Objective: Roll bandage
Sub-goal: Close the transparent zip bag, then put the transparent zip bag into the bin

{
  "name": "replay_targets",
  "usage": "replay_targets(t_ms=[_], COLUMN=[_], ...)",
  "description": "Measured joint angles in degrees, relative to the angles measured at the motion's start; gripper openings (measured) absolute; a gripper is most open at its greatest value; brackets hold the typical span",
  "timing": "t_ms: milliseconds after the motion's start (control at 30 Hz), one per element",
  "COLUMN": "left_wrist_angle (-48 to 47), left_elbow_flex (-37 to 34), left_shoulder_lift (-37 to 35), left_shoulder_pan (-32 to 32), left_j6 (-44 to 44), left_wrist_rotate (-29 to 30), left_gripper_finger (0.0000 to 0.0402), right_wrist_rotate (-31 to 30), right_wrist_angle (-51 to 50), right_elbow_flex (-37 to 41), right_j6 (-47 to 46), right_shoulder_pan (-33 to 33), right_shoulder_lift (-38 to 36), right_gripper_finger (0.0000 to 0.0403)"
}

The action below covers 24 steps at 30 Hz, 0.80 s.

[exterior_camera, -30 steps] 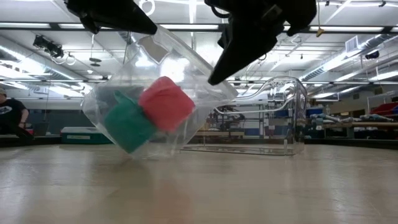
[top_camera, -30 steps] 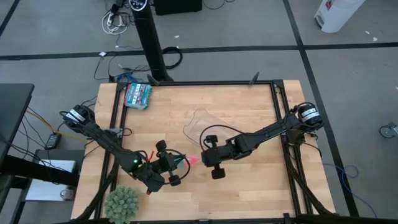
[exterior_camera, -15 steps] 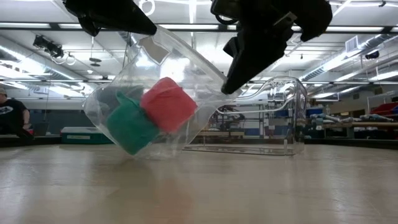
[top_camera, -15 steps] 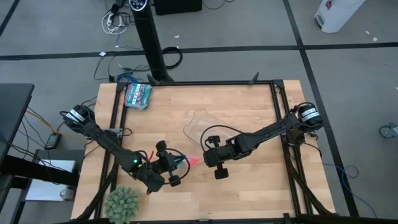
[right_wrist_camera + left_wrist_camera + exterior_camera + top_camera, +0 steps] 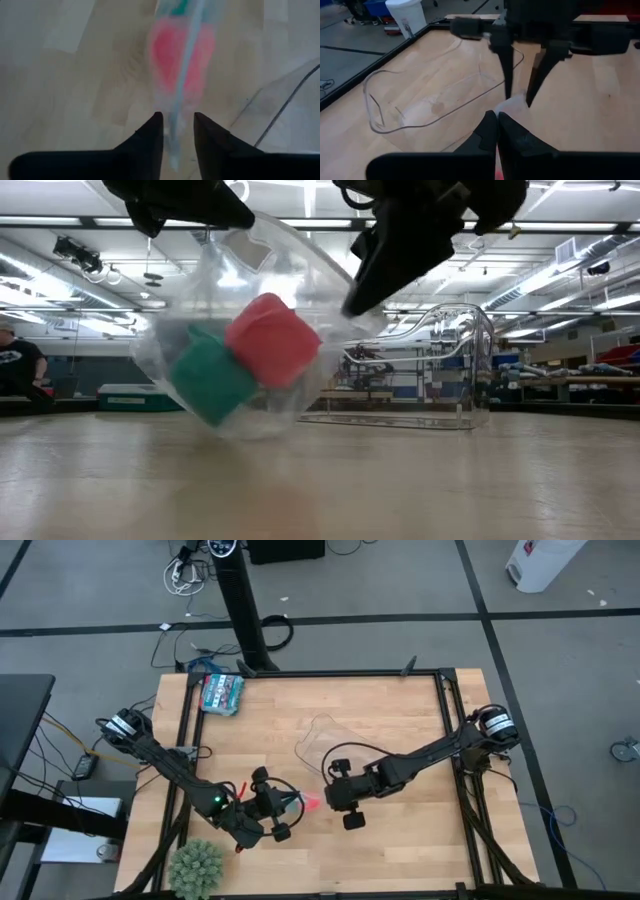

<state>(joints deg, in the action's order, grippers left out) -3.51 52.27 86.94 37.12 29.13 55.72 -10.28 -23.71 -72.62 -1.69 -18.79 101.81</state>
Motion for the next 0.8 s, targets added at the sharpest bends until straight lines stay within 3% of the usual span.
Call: replay_targets(t_ms=[233, 500, 800], left_wrist_angle=[0.3, 1.0, 1.6], left_elbow_flex=[0.0, 0.0, 0.0], left_shoulder_lift=[0.0, 0.0, 0.0], left_shoulder_pan=[-0.5, -3.2, -5.0], left_j6=[0.1, 0.0, -0.2], left_wrist_rotate=[-0.8, -5.0, -5.5], left_gripper_finger=[0.0009, 0.0009, 0.0009], right_wrist_rotate=[-9.5, -15.2, -25.4], right_wrist_angle=[2.0, 1.3, -17.6], right_elbow_flex=[0.0, 0.0, 0.0], right_j6=[1.4, 0.2, -12.1], right_shoulder_pan=[-3.0, -6.4, -10.0], right_shoulder_lift=[-6.4, -10.3, -12.0], right_gripper_finger=[0.0135, 0.0149, 0.0153])
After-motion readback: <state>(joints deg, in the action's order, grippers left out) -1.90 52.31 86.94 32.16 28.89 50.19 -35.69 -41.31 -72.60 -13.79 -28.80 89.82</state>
